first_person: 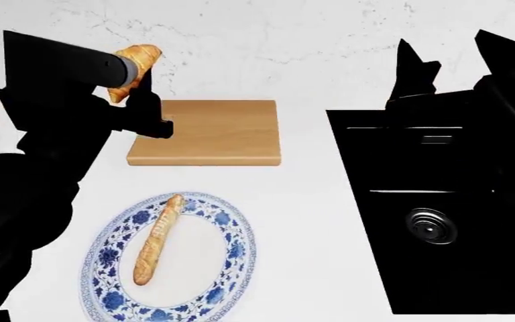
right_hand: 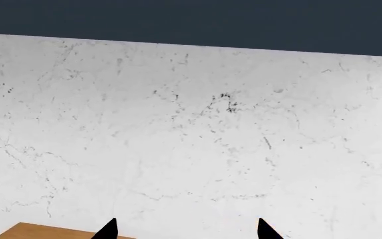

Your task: From the different types of pastries on the counter, select a croissant and place it on the cutting board. Then retrieve a jar of jam from the cabinet and place it alongside the croissant on the cutting board.

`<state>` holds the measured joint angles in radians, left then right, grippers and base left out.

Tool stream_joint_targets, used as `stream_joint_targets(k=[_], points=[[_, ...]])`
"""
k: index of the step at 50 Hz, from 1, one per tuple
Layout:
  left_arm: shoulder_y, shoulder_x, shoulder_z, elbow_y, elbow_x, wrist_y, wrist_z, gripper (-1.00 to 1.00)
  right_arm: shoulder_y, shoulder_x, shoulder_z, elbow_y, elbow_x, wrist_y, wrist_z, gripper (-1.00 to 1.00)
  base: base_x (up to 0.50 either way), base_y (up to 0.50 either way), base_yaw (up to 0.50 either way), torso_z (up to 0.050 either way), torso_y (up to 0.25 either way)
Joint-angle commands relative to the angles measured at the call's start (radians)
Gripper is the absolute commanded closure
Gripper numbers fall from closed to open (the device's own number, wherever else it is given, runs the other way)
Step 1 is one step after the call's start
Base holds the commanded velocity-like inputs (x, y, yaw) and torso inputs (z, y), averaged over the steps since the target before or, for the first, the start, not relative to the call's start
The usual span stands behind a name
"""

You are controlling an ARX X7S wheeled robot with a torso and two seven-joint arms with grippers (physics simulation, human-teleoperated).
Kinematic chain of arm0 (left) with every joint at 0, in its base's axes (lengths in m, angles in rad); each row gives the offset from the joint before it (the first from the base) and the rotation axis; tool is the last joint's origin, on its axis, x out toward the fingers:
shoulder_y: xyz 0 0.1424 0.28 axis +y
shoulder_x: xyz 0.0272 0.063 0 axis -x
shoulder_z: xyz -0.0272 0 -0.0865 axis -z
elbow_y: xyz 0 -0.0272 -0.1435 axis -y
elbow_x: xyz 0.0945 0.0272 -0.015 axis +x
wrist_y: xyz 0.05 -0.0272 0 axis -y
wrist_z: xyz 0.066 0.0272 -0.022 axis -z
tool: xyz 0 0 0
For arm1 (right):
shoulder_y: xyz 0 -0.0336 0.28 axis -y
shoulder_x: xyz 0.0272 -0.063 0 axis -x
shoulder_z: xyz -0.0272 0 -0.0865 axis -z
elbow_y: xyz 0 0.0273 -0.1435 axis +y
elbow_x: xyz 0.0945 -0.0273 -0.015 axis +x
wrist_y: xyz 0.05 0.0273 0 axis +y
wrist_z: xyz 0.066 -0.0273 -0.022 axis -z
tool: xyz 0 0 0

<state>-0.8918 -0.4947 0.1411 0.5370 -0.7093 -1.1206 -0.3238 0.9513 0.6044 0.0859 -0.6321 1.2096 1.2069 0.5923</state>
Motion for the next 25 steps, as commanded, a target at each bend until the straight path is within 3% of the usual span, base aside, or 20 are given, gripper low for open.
stream_joint_targets(k=[1,11,25], points=[[-0.008,-0.001,-0.017,0.023,-0.024,-0.016,-0.024,1.00,-0.001,0.001,0.005,-0.009,0.012,-0.013,0.003,-1.00,0.00,-0.14,0.00,0.000,0.000],[-0.029,-0.006,-0.016,0.035,-0.042,-0.045,-0.030,1.00,0.031,0.004,-0.007,-0.006,0.030,0.000,0.016,-1.00,0.14,-0.36,0.00,0.000,0.000],[-0.039,-0.013,-0.025,0.042,-0.058,-0.063,-0.040,1.00,0.081,0.011,-0.019,-0.010,0.066,0.021,0.042,-1.00,0.16,0.00,0.00,0.000,0.000]])
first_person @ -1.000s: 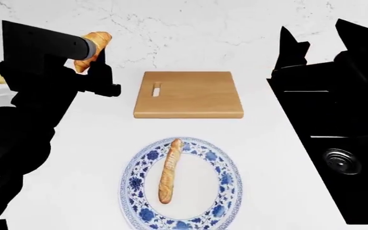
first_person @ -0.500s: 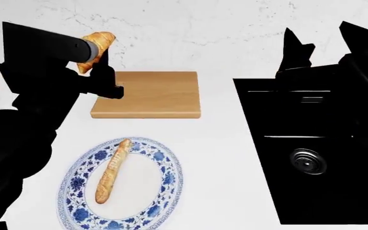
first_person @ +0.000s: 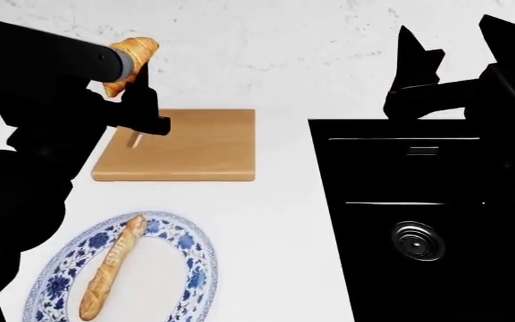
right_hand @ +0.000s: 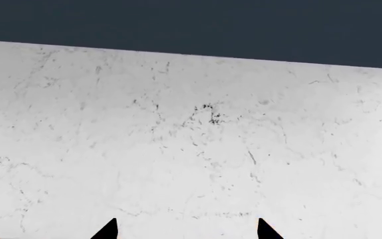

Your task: From the different types of pastries on the counter, select a croissant and place it on the cutting board. Then retrieve a jar of jam from the cabinet and place it alongside the croissant on the cutting board.

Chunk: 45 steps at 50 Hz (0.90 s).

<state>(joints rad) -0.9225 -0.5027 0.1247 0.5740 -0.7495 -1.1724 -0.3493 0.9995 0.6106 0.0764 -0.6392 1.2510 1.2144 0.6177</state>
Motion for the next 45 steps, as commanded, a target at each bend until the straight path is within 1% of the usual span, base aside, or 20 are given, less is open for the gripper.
stream_joint_targets(k=[1,11,34,42,45], points=[[-0.010,-0.006,-0.008,0.005,-0.019,-0.013,-0.014,1.00,0.036,0.006,-0.011,-0.002,0.026,0.015,0.018,-1.00,0.21,0.04,0.00,0.000,0.000],[-0.031,-0.011,-0.009,0.005,-0.029,-0.029,-0.019,1.00,0.053,0.010,-0.021,0.005,0.036,0.018,0.020,-1.00,0.09,0.05,0.00,0.000,0.000],[-0.059,-0.011,0.036,-0.003,-0.039,-0.048,-0.016,1.00,0.044,0.010,-0.027,0.030,0.041,-0.002,0.018,-1.00,0.07,0.00,0.00,0.000,0.000],[-0.066,-0.006,0.100,-0.034,-0.025,-0.045,0.007,1.00,0.031,0.005,-0.034,0.029,0.030,-0.016,0.014,-1.00,0.00,0.00,0.00,0.000,0.000],[-0.091,0.010,0.148,-0.093,0.010,-0.021,0.020,1.00,0.026,0.003,-0.036,0.028,0.026,-0.021,0.012,-1.00,0.00,0.00,0.00,0.000,0.000]])
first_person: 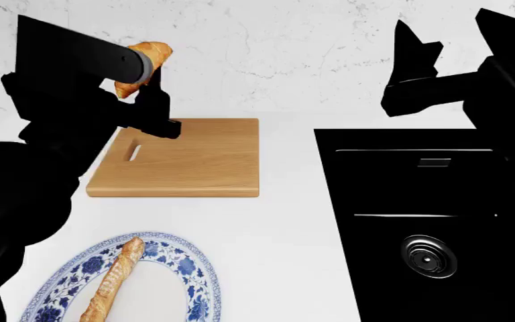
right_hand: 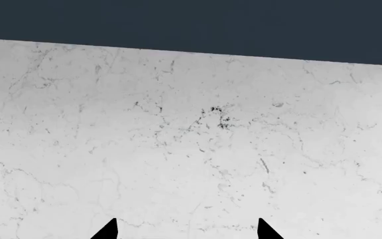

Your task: From the different types of pastries on the counter, select a croissant and place it on the cutting board. Then retrieve a jar of jam from the cabinet and place it alongside the croissant on the cutting board.

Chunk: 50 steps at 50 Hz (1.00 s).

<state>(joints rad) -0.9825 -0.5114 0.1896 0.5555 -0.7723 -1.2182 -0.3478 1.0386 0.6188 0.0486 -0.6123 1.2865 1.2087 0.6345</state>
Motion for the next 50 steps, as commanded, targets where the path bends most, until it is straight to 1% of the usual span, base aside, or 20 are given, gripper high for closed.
stream_joint_targets(k=[1,7,14,26,37,50], points=[[-0.037,0.025,0.093,-0.093,0.041,0.033,0.022,1.00,-0.015,-0.006,-0.009,0.001,-0.011,-0.017,-0.005,-1.00,0.00,0.00,0.00,0.000,0.000],[-0.077,0.070,0.161,-0.236,0.107,0.100,0.047,1.00,-0.038,-0.002,-0.013,0.000,-0.034,-0.037,-0.023,-1.00,0.00,0.00,0.00,0.000,0.000],[-0.108,0.110,0.200,-0.380,0.158,0.161,0.065,1.00,-0.051,0.004,-0.014,0.003,-0.048,-0.050,-0.036,-1.00,0.00,0.00,0.00,0.000,0.000],[-0.141,0.139,0.286,-0.543,0.206,0.155,0.089,1.00,-0.045,0.009,-0.019,0.005,-0.045,-0.051,-0.027,-1.00,0.00,0.00,0.00,0.000,0.000],[-0.141,0.133,0.308,-0.598,0.226,0.136,0.075,1.00,-0.051,0.011,-0.022,0.009,-0.055,-0.064,-0.033,-1.00,0.00,0.00,0.00,0.000,0.000],[-0.123,0.126,0.324,-0.660,0.242,0.160,0.084,1.00,-0.060,0.013,-0.030,0.011,-0.065,-0.077,-0.038,-1.00,0.00,0.00,0.00,0.000,0.000]])
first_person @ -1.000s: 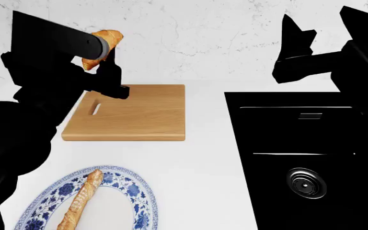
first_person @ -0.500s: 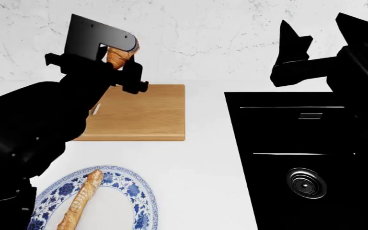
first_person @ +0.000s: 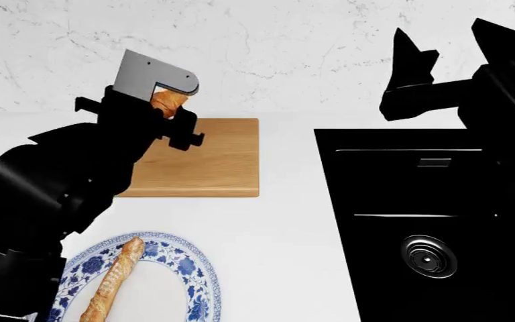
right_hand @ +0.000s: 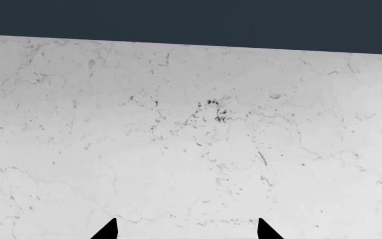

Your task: From the different types of pastries on the counter, select a croissant and place it on the cutting board. Then retrieve a jar of jam from the cabinet and place it alongside the croissant on the cutting board.

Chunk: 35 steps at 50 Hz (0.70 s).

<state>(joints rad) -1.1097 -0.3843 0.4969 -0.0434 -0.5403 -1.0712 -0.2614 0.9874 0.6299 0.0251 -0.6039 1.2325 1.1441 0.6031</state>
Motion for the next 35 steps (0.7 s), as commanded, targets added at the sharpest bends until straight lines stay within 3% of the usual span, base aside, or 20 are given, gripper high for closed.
stream_joint_targets(k=[1,35], points=[[0.004,-0.002,0.017,-0.067,0.011,0.013,-0.001,1.00,-0.010,0.002,-0.007,0.004,-0.013,-0.014,-0.008,-1.00,0.00,0.00,0.00,0.000,0.000],[0.029,-0.015,-0.011,-0.106,0.014,0.041,-0.025,1.00,-0.039,0.000,-0.028,0.014,-0.044,-0.054,-0.030,-1.00,0.00,0.00,0.00,0.000,0.000]])
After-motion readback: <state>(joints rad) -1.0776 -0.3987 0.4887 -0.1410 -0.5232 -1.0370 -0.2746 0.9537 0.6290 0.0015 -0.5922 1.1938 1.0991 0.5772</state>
